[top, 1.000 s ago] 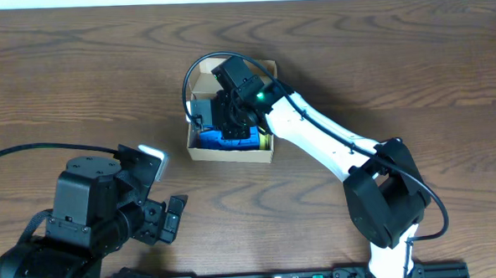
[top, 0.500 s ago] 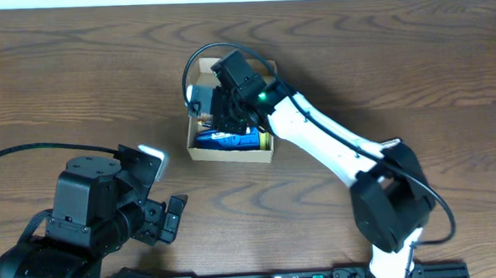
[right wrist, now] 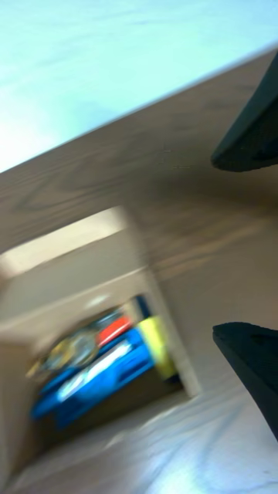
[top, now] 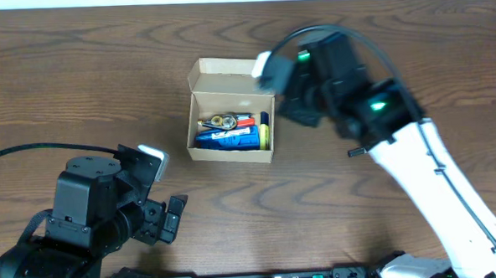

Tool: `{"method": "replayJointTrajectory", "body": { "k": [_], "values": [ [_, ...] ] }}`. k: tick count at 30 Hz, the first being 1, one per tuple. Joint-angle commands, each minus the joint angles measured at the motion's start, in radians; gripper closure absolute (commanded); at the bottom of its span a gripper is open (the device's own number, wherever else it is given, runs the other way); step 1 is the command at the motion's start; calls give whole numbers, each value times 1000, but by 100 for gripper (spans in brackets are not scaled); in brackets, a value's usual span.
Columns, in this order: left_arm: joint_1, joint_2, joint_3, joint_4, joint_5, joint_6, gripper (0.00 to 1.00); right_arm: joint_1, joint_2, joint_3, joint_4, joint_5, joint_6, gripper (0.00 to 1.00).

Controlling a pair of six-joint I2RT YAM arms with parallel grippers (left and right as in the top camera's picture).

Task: Pack container
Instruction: 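Lower the blue-capped marker into the box and open the gripper, then withdraw the right gripper and reach to the black marker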

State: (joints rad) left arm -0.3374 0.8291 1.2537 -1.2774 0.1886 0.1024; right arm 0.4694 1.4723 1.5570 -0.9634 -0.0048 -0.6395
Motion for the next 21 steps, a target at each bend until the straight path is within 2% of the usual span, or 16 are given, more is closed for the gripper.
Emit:
{"method": "replayJointTrajectory", "body": {
  "k": [1,6,9,14,17,21],
  "values": [
    [3,1,14,-2,11,6,5,-100,-27,1,-60,15,145,36],
    [3,1,14,-2,11,6,5,-219,-40,0,-179,16,412,44],
    [3,1,14,-2,11,6,5,-270,-39,-5,-219,21,574,45],
    [3,1,14,-2,11,6,5,-388,-39,-42,-287,71,961,46],
    [3,1,14,-2,11,6,5,-441,-39,-109,-301,73,1052,49],
    [3,1,14,-2,11,6,5,-498,-39,-269,-247,73,1155,48]
  ]
}}
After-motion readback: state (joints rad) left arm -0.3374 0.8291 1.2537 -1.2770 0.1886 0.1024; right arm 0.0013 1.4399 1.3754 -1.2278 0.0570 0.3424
